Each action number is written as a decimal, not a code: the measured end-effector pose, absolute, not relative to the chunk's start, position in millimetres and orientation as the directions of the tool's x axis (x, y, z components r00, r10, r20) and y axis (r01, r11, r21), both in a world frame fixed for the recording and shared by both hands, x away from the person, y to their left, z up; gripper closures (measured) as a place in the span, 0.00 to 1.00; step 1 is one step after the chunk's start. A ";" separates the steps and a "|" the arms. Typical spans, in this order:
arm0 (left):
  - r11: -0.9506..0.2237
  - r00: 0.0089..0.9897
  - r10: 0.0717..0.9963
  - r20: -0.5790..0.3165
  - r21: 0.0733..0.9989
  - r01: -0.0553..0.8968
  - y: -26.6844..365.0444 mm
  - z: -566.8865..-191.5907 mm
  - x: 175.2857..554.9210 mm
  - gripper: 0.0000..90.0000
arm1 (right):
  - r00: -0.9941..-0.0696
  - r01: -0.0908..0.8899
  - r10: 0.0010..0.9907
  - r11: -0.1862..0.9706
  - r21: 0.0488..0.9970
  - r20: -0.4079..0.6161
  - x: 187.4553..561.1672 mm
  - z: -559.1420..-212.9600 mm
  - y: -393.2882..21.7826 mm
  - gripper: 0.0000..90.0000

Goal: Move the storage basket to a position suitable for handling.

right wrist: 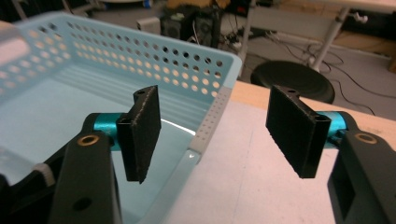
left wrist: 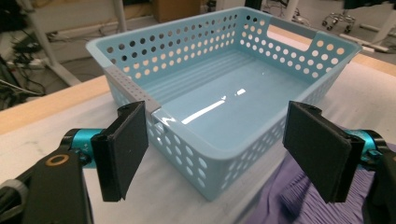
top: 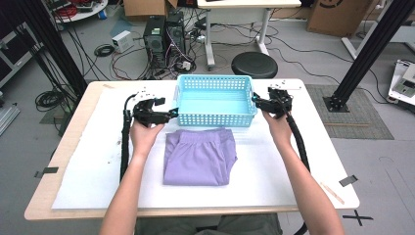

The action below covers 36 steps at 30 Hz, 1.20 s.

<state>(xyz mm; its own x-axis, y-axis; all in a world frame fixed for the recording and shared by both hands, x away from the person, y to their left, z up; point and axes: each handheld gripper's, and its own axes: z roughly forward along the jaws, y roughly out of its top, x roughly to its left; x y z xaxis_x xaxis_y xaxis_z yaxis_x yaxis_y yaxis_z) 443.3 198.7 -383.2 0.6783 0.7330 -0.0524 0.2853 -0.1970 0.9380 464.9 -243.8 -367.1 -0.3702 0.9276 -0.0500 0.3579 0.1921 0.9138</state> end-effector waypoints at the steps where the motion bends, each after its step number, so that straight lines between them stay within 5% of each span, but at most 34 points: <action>1: -0.193 0.673 0.738 -0.051 0.940 0.283 200.1 -381.9 436.9 0.25 | -0.376 0.337 0.925 0.185 0.923 -0.049 455.9 -365.5 -245.1 0.38; 9: -0.210 0.665 0.746 -0.015 0.943 0.257 208.9 -386.0 385.1 0.25 | -0.425 0.309 0.904 0.193 0.931 -0.046 392.9 -376.3 -248.0 0.35; 14: -0.165 0.686 0.723 -0.077 0.946 0.280 215.6 -396.1 360.5 0.25 | -0.451 0.327 0.890 0.224 0.918 -0.057 369.6 -387.9 -243.8 0.34; 25: -0.192 0.697 0.710 -0.102 0.924 0.332 215.0 -414.4 327.0 0.26 | -0.500 0.336 0.864 0.262 0.904 -0.065 334.1 -405.1 -228.5 0.33; 36: -0.224 0.670 0.722 -0.171 0.859 0.461 201.0 -428.4 321.0 0.27 | -0.568 0.410 0.822 0.239 0.880 0.042 316.9 -419.2 -186.9 0.30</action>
<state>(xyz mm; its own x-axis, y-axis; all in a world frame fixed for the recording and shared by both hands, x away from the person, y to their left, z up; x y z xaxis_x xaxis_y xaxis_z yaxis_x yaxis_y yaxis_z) 321.0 201.0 -428.4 0.6700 0.7224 -0.1711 0.4606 -0.2238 0.8589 316.9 -186.9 -419.2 -0.5679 0.8220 0.0418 0.4105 0.2388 0.8801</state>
